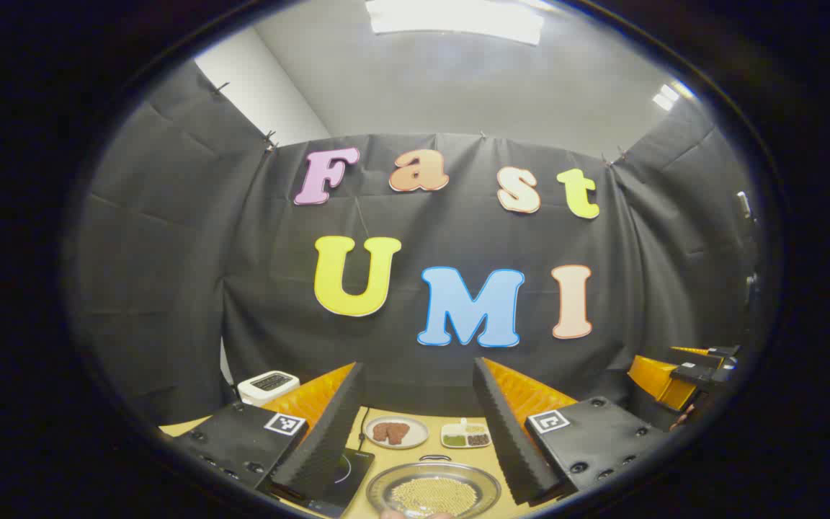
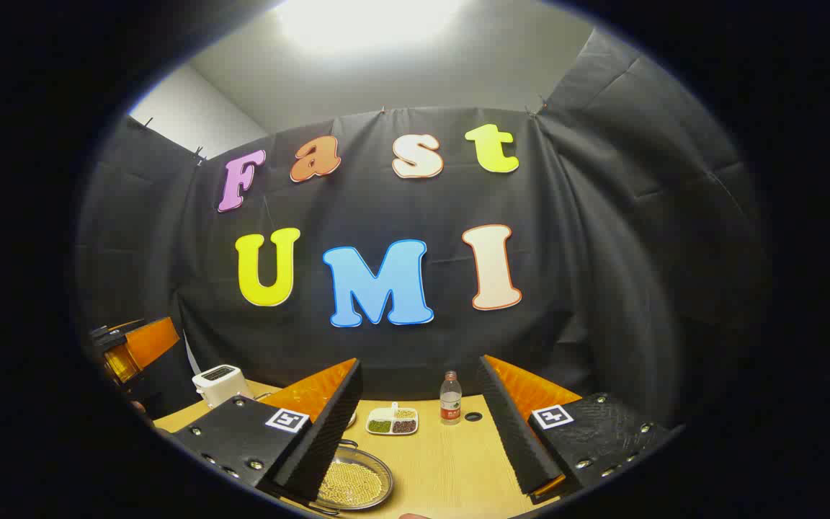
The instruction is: First push the handle of the pot to place it horizontally, then grasp the pot with both hands and set it on the induction cooktop.
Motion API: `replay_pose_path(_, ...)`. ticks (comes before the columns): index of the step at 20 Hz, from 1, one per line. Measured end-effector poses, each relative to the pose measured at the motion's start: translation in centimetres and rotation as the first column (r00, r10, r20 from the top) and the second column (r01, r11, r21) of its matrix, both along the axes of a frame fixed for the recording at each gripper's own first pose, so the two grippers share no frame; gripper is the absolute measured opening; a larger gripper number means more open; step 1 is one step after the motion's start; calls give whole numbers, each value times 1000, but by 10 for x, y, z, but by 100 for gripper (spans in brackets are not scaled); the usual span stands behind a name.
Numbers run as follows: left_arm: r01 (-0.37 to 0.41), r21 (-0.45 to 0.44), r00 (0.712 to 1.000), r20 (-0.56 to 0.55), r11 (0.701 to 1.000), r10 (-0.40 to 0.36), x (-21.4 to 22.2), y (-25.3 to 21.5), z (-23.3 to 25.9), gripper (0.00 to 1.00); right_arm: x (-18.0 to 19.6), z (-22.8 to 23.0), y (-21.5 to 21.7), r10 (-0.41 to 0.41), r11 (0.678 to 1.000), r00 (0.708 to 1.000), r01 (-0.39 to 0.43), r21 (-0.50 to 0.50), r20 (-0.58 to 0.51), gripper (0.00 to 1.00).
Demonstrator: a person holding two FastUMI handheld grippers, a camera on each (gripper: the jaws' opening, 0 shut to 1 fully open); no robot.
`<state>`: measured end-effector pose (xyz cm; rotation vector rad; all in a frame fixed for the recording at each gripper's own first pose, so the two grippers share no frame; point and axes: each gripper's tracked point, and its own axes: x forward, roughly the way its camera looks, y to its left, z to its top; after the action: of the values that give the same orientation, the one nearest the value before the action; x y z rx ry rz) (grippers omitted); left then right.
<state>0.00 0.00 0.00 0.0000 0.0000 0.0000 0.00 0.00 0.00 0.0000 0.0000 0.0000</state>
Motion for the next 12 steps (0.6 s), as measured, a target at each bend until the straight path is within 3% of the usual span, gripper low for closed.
replay_pose_path(12,-28,8,1000,4,1000,28,4,7,4,96,11,-5,7,24,1000,999,-23,16,-22,97)
